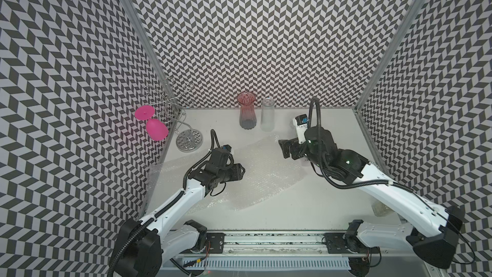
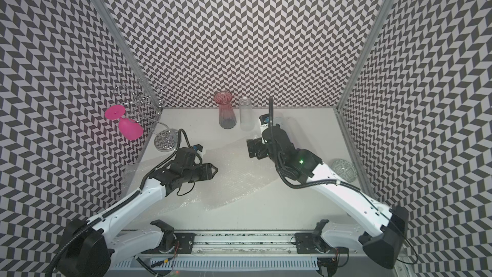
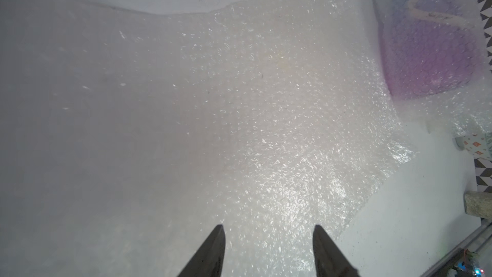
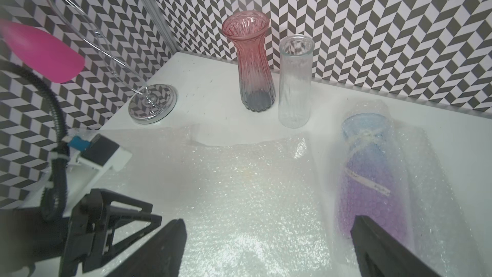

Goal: Unwrap the vase from the bubble wrap
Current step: Pick up the bubble wrap from the center of the board.

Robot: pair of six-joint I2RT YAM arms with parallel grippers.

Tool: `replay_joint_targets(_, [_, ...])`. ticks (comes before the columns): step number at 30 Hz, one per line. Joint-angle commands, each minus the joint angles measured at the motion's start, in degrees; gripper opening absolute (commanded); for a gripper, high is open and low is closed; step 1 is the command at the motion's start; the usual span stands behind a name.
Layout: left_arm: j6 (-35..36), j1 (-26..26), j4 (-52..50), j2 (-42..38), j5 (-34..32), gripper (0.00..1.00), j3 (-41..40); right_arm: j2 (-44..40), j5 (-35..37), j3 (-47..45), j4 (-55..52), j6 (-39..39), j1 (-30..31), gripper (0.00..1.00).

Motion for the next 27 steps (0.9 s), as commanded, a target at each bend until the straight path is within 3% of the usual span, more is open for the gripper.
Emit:
replay_joint_targets(1, [-2.08, 0.54, -4.2, -2.58, -0.01, 0.54, 2.48, -5.21, -4.54, -4.81, 0.91, 1.06, 0.35, 0.99])
replay_joint_targets(8, [-10.35, 1.24, -13.22, -10.34, -5.07, 0.54, 1.93, -13.87, -13.17, -15.84, 7.91, -1.69, 0.33, 0.99])
replay_joint_targets(10, [-11.5, 3.03, -14.75, -12.15, -3.64, 0.54, 1.32, -13.81, -16.28, -16.96, 8.62, -1.54, 0.34, 0.99])
replay_joint_targets(14, [-11.15, 6.9, -15.7, -11.09, -3.29, 0.54, -0.31, -13.44, -22.14, -17.67, 9.51, -1.53, 0.34, 0.99])
replay_joint_targets(21, [-12.73, 8.89, -10.8, -5.17, -2.15, 0.54, -4.41, -12.3, -22.75, -17.62, 8.76, -3.66, 0.34, 0.99])
replay_joint_targets(22, [-13.29, 8.89, -9.89, -4.65, -2.45, 0.56, -4.87, -11.95, -23.23, -17.23, 8.28, -4.28, 0.34, 0.99])
replay_joint_targets(25, [-16.05, 8.87, -6.66, -3.29, -1.21, 0.72, -6.87, -11.44, -23.02, -17.74, 8.89, -4.95, 0.34, 0.99])
replay_joint_targets(27, [-17.39, 8.73, -5.06, -3.05, -1.19, 0.73, -7.64, -10.68, -23.57, -17.57, 9.06, -4.98, 0.34, 0.99])
